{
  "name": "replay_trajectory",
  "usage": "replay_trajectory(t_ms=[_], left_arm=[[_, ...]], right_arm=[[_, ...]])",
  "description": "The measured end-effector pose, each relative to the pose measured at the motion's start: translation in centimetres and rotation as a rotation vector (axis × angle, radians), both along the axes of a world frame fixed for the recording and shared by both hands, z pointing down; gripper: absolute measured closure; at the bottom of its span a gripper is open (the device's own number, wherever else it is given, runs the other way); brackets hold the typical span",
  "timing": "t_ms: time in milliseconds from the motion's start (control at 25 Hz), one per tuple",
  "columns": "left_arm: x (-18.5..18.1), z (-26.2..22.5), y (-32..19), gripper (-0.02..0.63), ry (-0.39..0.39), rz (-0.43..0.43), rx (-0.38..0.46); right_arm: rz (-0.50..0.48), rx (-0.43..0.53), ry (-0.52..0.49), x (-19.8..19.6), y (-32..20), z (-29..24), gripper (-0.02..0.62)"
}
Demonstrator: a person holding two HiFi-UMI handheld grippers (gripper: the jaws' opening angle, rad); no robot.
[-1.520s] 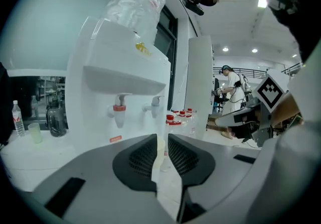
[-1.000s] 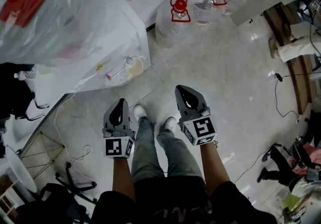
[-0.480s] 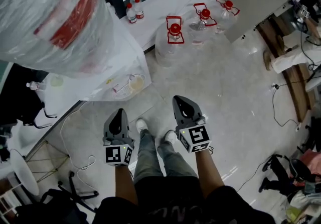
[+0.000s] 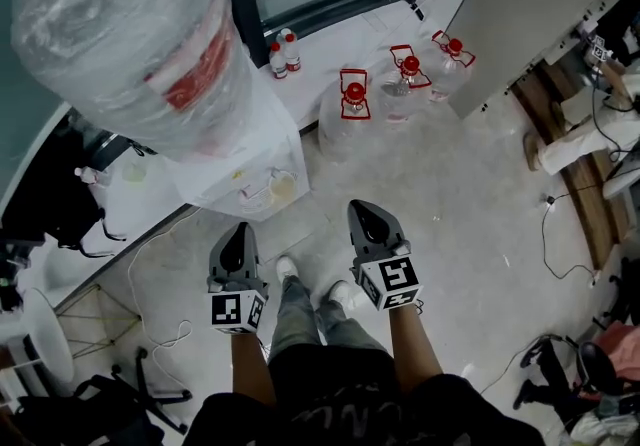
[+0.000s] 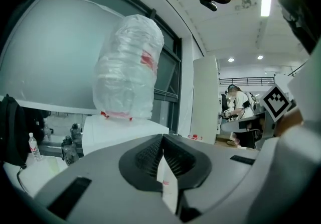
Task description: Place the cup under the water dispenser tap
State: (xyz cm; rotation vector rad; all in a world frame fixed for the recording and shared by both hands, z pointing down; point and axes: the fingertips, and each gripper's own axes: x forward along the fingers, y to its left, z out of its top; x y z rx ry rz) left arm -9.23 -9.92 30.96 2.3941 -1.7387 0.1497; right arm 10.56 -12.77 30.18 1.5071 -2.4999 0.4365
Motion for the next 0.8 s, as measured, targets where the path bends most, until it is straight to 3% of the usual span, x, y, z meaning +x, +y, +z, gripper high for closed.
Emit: replay_trajectory(t_ms=[320, 800], left_arm=[[-2.0, -4.9, 1.2, 0.589, -0.013, -0.052, 0.064], [-1.7, -9.7, 2.3, 0.589, -0.030, -0.039, 0.137]], right_arm=[[-0.011, 0.071, -0.001, 0.6, 0.2, -4.7, 0.581], [-0.034, 0.115, 0.024, 0.8, 1.6, -8.2, 0.581]])
